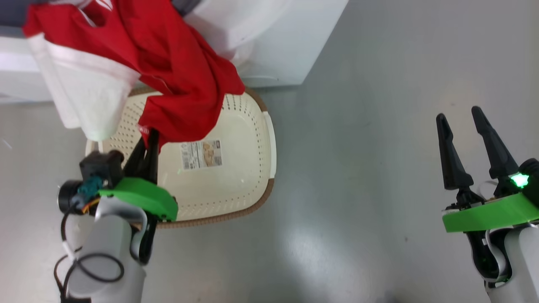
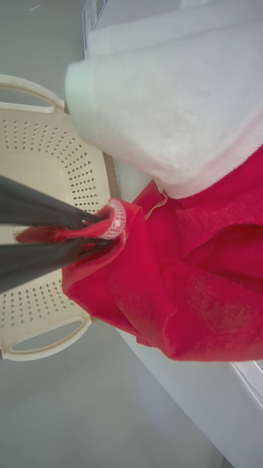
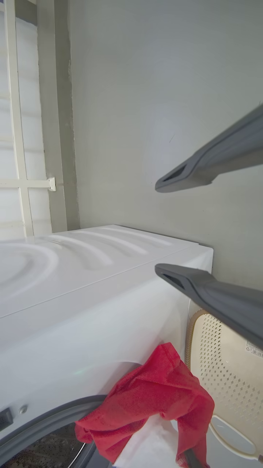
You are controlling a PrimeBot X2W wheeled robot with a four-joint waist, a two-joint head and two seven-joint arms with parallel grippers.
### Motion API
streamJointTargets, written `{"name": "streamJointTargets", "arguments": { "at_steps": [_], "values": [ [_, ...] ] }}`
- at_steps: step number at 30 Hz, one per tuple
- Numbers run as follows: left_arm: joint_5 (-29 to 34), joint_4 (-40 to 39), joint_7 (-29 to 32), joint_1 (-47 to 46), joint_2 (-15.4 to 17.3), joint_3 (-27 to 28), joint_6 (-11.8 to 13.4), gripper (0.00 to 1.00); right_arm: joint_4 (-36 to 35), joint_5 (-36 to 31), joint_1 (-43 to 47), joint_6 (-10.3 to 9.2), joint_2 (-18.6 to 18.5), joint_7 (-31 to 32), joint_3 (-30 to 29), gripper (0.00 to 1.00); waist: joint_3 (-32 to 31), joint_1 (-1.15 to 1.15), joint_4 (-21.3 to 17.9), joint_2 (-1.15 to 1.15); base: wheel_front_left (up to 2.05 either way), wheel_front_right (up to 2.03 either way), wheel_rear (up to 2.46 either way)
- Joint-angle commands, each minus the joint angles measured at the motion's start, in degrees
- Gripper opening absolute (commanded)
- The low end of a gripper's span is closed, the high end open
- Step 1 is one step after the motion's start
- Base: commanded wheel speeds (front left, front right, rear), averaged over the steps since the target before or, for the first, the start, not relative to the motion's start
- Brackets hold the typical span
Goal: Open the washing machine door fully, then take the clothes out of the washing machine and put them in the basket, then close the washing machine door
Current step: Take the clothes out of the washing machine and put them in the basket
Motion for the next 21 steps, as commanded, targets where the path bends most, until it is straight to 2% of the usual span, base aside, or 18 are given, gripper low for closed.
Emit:
{"name": "streamJointTargets", "arguments": {
  "at_steps": [1,8,18,20,21],
  "values": [
    [0.5,0.6,-0.3,-1.0,1.2,1.1,-0.3,0.00,-1.6,-0.4,-0.2,0.35,-0.5,-0.4,1.0,1.00,2.4,0.00,-0.2,0.00,0.00,0.00,0.00],
    [1.2,8.9,-0.3,-7.4,1.6,-0.1,-0.3,0.00,-2.1,-0.5,-1.9,0.35,-0.2,-0.4,1.1,1.00,5.8,0.00,-0.5,0.00,0.00,0.00,0.00],
    [2.4,16.2,-0.3,-14.0,1.6,0.4,-0.2,0.00,-2.5,-0.4,-3.4,0.35,-0.2,-0.4,1.1,1.00,8.9,0.00,-0.8,0.00,0.00,0.00,0.00],
    [2.6,17.3,-0.3,-14.8,1.6,0.5,0.0,0.04,-2.5,-0.5,-3.5,0.35,-0.1,-0.4,1.1,1.00,9.0,0.00,-0.9,0.00,0.00,0.00,0.00],
    [2.7,17.8,-0.3,-15.1,1.6,0.6,0.0,0.11,-2.5,-0.5,-3.5,0.35,-0.1,-0.4,1.2,1.00,9.0,0.00,-0.9,0.00,0.00,0.00,0.00]
  ]
}}
